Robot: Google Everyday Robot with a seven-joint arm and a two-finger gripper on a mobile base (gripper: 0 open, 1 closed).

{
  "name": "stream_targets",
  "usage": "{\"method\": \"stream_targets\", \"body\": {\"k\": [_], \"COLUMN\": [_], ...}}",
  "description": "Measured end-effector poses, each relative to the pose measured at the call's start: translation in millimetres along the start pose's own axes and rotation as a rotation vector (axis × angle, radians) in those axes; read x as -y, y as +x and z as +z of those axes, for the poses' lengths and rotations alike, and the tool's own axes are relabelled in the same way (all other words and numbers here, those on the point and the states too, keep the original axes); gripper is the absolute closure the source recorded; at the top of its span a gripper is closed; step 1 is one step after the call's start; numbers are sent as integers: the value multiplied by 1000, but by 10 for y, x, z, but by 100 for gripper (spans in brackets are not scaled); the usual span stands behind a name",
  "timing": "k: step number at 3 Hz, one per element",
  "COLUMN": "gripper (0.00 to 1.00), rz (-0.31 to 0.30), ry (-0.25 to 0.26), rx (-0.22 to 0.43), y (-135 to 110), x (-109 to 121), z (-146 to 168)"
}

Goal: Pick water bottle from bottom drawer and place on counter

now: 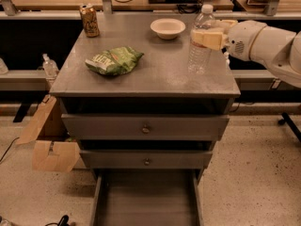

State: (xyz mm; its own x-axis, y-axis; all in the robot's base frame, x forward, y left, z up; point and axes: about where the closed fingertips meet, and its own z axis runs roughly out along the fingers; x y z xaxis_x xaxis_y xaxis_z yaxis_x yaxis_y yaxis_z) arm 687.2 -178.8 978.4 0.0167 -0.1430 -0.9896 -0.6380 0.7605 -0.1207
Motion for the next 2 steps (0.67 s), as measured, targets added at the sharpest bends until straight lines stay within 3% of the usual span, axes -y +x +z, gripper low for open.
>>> {"method": "stream_targets", "body": {"k": [2], "gripper": [100], "rz": [-2], "ry": [22], "rx": [-11], "y": [352], "x": [-65], "z": [28]}}
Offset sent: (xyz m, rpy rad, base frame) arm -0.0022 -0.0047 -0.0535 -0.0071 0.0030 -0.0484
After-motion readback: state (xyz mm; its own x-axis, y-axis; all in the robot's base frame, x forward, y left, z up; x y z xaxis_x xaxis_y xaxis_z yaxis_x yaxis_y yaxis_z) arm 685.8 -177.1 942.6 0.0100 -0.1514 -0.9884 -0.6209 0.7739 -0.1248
